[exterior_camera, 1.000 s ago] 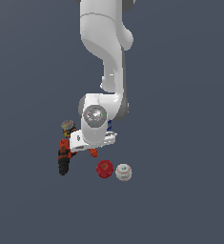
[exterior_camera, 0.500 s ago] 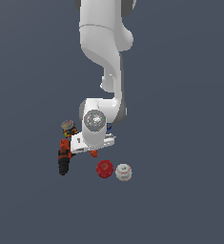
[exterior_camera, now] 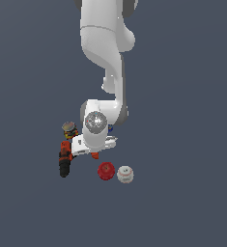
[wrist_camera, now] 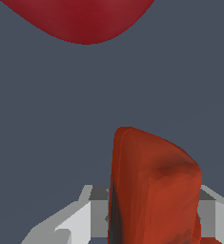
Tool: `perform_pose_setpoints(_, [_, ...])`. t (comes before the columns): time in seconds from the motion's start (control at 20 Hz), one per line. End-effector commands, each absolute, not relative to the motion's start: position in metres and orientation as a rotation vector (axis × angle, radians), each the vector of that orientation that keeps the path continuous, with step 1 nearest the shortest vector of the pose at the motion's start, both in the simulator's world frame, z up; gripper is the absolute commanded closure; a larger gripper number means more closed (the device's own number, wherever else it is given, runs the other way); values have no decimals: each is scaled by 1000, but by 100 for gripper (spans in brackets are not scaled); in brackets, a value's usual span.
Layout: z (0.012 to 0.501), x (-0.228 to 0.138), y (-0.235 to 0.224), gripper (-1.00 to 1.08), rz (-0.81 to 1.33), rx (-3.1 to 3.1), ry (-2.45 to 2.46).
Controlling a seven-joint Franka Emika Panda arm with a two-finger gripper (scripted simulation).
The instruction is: Pick up a designated object from a clutter of objects.
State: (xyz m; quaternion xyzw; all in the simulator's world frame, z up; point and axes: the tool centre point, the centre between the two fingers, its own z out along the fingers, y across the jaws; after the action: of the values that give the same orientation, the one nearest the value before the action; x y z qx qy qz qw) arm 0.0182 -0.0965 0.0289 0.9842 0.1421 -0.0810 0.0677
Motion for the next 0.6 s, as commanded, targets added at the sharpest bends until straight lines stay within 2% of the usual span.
perform_pose_setpoints(0.0, [28,18,-96,108,-244,2966,428])
perform_pose_setpoints(0.55, [51,11,-94,108,-244,2965,428])
